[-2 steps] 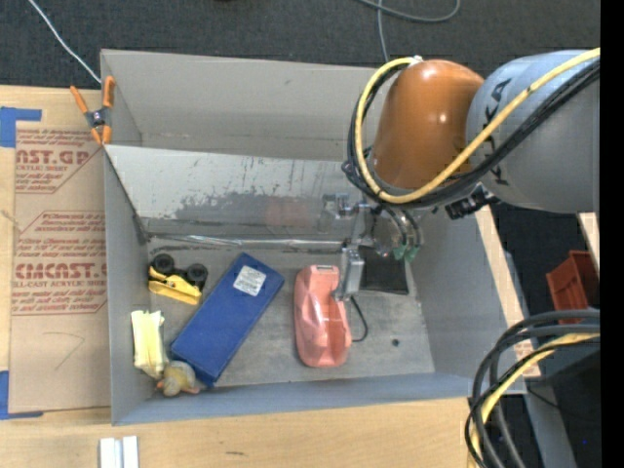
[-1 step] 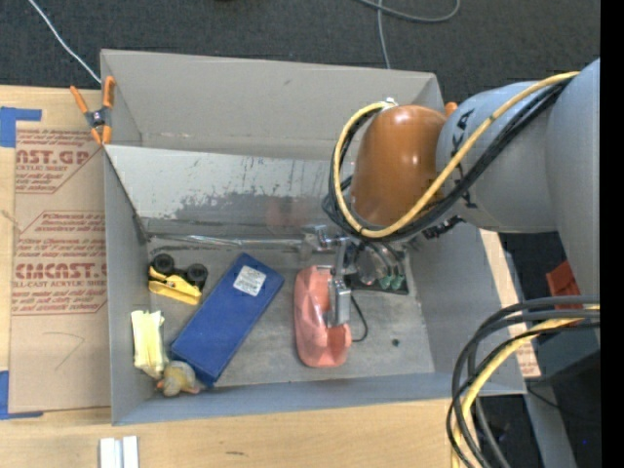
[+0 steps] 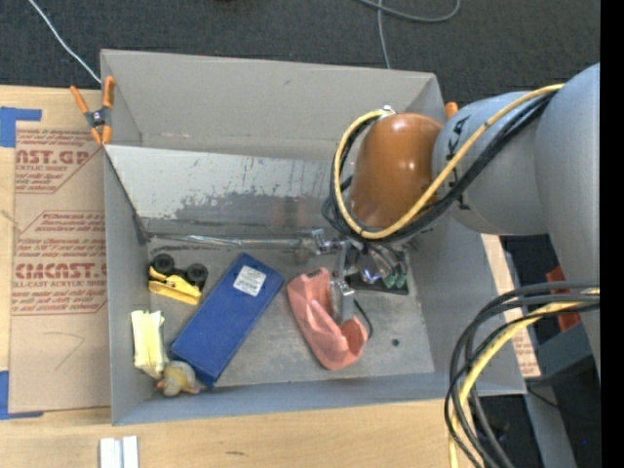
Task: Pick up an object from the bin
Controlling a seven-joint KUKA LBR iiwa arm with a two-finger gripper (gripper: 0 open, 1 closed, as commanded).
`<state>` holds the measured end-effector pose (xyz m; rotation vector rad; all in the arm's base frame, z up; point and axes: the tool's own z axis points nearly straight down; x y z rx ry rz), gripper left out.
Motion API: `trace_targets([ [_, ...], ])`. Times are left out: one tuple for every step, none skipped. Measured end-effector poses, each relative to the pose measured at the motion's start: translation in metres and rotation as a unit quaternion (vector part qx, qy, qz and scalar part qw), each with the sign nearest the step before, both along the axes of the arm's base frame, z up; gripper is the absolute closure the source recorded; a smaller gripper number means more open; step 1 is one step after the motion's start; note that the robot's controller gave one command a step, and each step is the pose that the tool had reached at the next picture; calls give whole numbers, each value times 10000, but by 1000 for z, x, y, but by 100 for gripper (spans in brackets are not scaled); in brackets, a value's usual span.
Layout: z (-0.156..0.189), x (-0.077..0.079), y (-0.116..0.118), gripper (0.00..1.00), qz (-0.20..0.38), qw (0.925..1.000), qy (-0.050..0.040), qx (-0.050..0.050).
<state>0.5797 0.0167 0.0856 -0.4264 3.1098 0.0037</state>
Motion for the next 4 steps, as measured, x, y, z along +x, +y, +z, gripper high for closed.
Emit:
trace_targets([
  [-13,-8,6,0,1219,9925,-6,16],
  [-15,-8,11,0,2054,9787,19,15],
  [-4,-9,8,0,-80,10000,13,2],
  [-7,-13,33,0,101,9999,-12,-7],
])
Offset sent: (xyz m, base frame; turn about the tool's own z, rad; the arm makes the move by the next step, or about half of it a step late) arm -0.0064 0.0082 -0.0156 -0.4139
